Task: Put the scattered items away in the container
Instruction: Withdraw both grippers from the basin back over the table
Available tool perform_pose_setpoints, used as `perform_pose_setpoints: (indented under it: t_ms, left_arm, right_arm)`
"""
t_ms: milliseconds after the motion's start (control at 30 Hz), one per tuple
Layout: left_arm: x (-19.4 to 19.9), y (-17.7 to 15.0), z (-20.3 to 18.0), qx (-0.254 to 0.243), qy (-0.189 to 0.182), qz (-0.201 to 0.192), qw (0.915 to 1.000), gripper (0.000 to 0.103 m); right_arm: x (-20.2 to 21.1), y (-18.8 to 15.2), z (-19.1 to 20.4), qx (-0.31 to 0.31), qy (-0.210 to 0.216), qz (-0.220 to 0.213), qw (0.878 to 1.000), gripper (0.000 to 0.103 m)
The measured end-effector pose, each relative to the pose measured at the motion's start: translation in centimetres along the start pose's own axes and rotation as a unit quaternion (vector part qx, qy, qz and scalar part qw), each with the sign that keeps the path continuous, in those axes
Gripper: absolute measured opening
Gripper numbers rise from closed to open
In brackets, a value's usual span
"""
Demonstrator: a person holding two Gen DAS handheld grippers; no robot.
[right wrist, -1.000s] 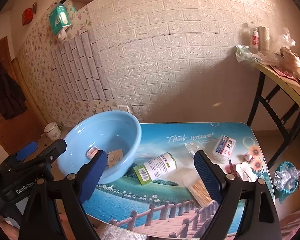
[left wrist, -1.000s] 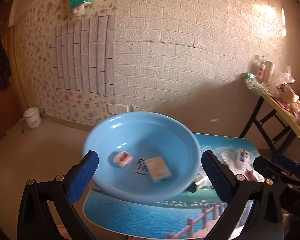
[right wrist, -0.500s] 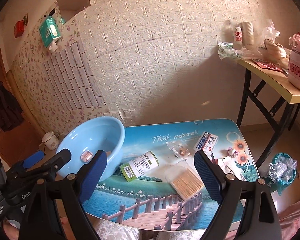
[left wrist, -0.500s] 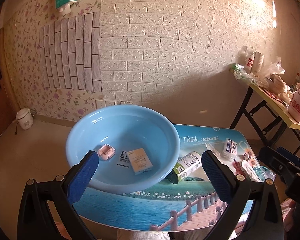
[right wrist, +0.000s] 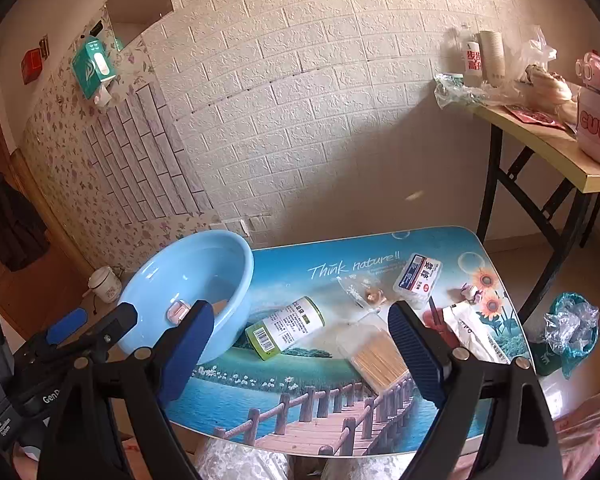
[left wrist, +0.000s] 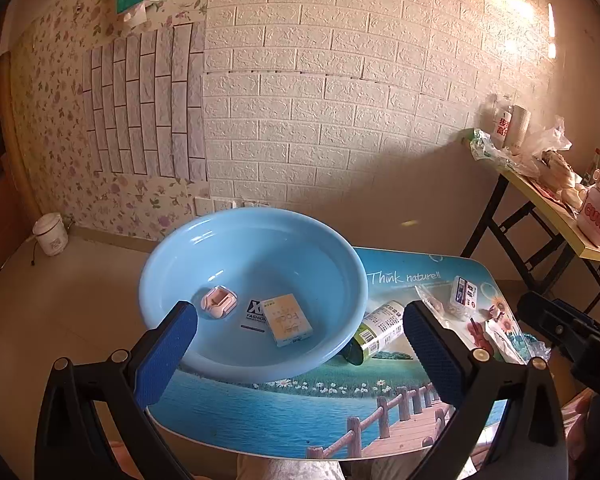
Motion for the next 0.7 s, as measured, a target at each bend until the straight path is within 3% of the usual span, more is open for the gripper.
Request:
perform_pose_setpoints:
  t_ms: [533, 700]
  left_arm:
    - [1.0, 0.1, -1.1, -0.011, -0.012, -0.002, 0.9999, 0.103]
    - [1.4, -0.1, -0.9, -0.013, -0.009, -0.006, 0.9999, 0.103]
  right_arm:
    - [1.1, -0.3, 0.7, 0.015, 0.017, -0.014, 1.000, 0.090]
    - [2.1, -0.3, 0.0, 0.027, 0.015, -0.044, 0.999, 0.090]
Point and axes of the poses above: each gripper's, at about its wrist camera, not at the fingertips, and x roughly against the way its jaws point, z to its left, y to its top, the point moved 2 cm from there along -x, roughly the way its jaws point, and after that the axes turned 9 degrees about -y, right-handed, at the moved point
